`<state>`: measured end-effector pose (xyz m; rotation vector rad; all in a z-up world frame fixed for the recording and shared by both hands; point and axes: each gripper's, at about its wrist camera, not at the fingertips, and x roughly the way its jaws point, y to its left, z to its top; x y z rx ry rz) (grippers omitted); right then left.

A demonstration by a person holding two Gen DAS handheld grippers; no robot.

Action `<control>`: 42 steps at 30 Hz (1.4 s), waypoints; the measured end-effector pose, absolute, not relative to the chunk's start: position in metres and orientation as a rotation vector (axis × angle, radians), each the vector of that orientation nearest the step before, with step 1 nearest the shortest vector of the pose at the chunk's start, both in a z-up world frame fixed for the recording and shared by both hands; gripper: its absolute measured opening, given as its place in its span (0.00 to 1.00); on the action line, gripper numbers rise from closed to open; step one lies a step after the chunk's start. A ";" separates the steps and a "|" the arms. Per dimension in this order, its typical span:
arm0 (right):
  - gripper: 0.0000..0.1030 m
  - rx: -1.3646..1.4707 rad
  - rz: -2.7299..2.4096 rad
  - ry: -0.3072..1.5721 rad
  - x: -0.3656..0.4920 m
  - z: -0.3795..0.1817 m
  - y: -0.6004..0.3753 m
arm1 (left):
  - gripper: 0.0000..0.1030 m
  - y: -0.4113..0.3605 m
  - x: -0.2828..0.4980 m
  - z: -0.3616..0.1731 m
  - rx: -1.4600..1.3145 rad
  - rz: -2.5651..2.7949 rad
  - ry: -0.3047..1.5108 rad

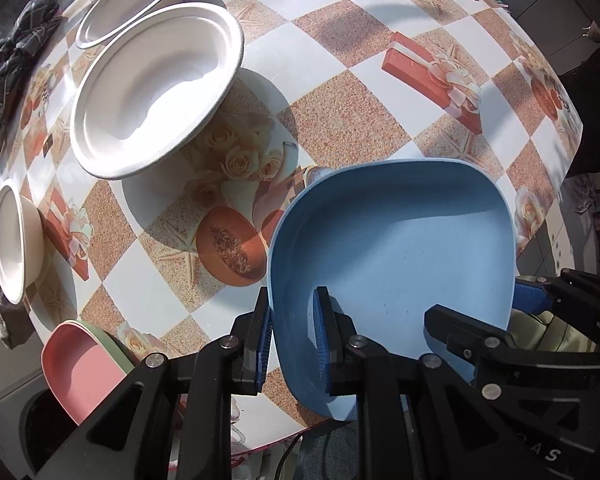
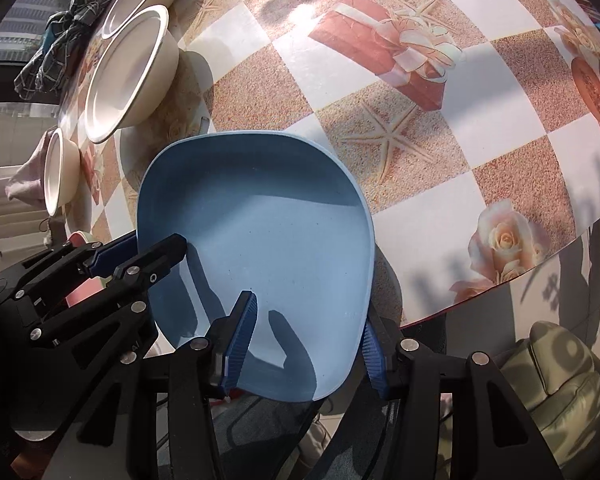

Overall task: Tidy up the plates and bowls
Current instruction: 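Carry the blue plate onto the pink plate and open both grippers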

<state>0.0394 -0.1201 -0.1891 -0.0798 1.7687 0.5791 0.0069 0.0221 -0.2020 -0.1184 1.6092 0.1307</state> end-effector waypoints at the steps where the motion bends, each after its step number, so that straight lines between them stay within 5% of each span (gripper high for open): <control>1: 0.51 -0.090 0.581 1.765 0.038 -0.187 -0.119 | 0.19 0.021 0.002 -0.201 -0.122 0.126 1.610; 42: 0.51 -0.280 0.718 1.615 -0.013 -0.116 -0.039 | 0.19 0.098 -0.111 -0.131 -0.319 0.197 1.437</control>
